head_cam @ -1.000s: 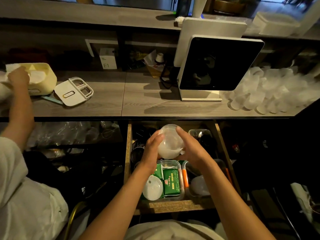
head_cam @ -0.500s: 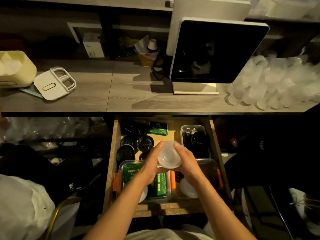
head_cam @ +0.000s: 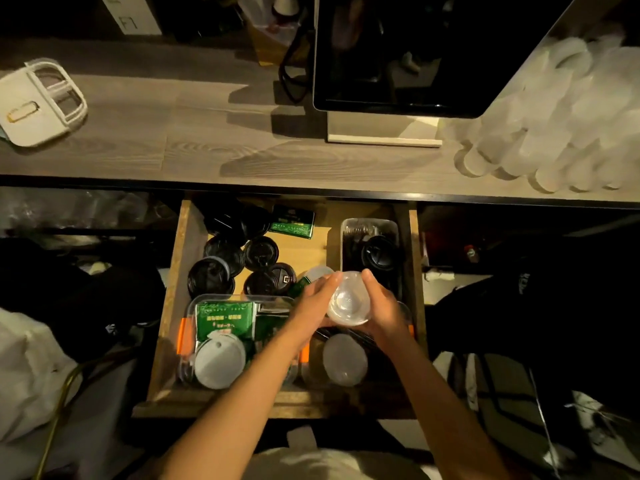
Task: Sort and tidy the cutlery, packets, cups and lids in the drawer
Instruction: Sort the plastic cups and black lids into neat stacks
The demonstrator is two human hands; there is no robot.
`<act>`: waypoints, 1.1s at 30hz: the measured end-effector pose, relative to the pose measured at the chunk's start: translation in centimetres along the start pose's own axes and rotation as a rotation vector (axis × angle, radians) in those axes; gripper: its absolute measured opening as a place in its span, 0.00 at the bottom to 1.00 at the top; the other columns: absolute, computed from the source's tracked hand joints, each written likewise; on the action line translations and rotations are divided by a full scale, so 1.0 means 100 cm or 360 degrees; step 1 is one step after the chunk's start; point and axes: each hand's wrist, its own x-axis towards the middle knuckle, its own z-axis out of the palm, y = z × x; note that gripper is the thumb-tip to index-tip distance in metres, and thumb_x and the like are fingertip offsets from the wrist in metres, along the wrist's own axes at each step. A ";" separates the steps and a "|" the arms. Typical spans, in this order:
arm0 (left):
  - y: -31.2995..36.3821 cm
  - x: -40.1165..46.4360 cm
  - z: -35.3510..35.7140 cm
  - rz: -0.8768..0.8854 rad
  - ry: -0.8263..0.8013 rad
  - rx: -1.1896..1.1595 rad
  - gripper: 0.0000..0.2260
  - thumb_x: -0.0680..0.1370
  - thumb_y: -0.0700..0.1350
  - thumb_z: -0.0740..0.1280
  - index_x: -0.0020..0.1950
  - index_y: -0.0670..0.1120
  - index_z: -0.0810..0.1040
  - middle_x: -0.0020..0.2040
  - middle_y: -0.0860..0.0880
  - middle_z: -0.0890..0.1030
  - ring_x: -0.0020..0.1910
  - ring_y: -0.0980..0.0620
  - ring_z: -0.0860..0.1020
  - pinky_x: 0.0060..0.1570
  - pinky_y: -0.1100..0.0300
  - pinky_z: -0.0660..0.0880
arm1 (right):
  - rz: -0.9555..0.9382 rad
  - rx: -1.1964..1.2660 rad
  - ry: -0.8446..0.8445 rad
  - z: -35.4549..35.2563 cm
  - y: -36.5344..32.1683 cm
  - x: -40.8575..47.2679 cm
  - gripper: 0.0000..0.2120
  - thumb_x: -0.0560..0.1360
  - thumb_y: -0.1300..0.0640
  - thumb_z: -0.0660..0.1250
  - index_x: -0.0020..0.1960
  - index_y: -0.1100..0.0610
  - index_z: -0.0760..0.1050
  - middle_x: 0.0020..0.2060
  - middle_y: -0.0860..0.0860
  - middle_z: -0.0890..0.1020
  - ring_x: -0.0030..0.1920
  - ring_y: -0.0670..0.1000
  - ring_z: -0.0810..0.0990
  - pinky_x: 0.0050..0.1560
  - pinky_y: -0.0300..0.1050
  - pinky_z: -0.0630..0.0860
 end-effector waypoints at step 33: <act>-0.032 0.033 -0.019 0.0203 0.0487 0.0129 0.10 0.84 0.47 0.57 0.52 0.53 0.78 0.57 0.49 0.80 0.61 0.49 0.78 0.56 0.57 0.76 | -0.0271 -0.0843 0.0042 0.017 0.037 0.054 0.15 0.78 0.58 0.68 0.64 0.60 0.78 0.57 0.54 0.83 0.58 0.50 0.80 0.58 0.38 0.73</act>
